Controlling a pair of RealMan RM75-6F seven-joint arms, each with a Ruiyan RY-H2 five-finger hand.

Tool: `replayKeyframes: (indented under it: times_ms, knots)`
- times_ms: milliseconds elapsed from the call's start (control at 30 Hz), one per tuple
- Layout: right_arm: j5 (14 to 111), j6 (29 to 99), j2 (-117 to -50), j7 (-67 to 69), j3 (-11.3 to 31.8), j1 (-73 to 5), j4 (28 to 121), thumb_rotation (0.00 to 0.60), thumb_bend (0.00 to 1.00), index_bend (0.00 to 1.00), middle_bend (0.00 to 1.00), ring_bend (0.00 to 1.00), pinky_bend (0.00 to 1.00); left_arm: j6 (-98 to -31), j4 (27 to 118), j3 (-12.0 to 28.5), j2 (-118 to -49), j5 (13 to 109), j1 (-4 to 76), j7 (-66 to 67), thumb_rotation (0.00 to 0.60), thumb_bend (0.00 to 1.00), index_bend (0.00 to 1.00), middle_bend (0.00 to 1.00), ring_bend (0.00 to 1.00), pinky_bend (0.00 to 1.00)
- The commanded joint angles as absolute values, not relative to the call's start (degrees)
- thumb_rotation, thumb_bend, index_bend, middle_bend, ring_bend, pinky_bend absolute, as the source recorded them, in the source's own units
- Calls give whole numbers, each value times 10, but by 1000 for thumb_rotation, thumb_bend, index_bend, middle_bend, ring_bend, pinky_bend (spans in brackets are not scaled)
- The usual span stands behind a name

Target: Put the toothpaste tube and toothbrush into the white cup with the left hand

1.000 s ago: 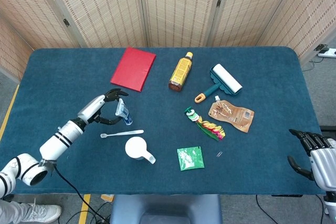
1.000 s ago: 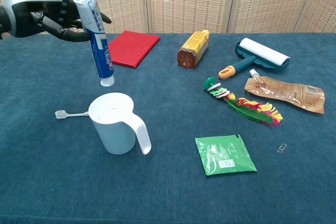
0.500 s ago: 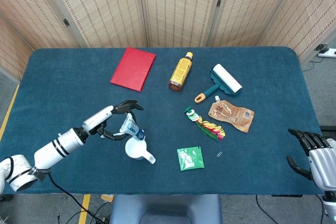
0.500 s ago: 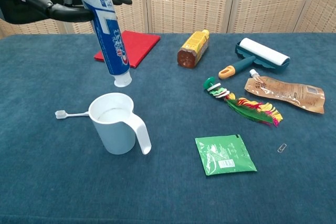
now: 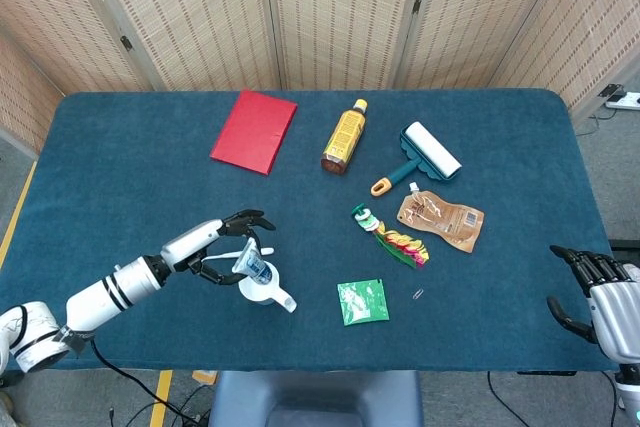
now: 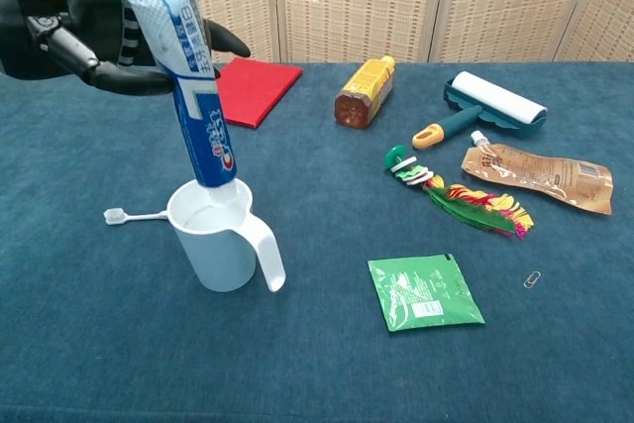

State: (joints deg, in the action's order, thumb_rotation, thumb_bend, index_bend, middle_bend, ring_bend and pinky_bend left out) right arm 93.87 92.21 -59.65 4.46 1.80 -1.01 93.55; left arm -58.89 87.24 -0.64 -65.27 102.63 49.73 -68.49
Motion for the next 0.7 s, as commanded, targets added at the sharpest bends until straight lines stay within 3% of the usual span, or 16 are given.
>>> replayKeyframes:
  times_ms: [33,700]
  knots:
    - [939,922,-597,44,18,-10,935,600,224,193,287,249,264,-587,870,-13,-658,1024,498,-678,600,385,628,211,58,148]
    - [940,926,-598,45,16,-6,934,600,224,193,287,249,264,-550,826,-40,-728,988,495,-529,600,384,617,211,58,148]
